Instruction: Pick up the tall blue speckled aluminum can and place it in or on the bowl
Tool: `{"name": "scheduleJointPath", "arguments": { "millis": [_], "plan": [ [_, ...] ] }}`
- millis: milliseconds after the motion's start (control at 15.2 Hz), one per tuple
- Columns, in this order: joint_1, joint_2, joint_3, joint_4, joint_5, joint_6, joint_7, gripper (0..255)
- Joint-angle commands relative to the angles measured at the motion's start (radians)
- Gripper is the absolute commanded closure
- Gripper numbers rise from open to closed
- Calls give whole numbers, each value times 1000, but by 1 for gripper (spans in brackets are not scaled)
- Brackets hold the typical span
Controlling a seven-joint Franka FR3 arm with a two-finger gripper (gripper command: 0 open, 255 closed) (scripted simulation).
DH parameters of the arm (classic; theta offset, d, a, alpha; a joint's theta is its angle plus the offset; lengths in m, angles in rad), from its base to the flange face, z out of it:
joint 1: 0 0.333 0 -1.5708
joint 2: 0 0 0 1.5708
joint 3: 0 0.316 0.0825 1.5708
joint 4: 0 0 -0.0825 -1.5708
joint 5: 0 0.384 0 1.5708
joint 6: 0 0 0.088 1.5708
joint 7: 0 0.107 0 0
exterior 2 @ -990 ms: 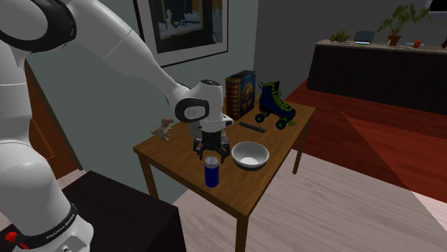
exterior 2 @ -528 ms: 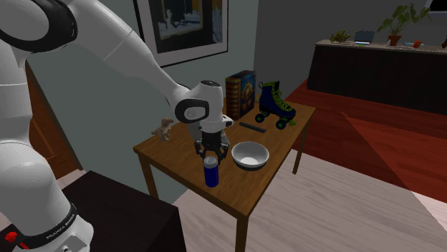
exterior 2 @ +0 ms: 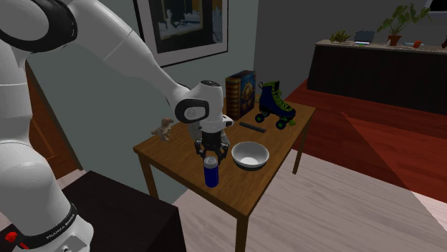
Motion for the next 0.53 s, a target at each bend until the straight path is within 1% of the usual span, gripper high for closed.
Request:
{"name": "scheduleJointPath", "arguments": {
  "millis": [0,462],
  "plan": [
    [0,1,0,0,0,0,0,255],
    [19,-77,-24,13,-60,-81,41,255]
  ]
}}
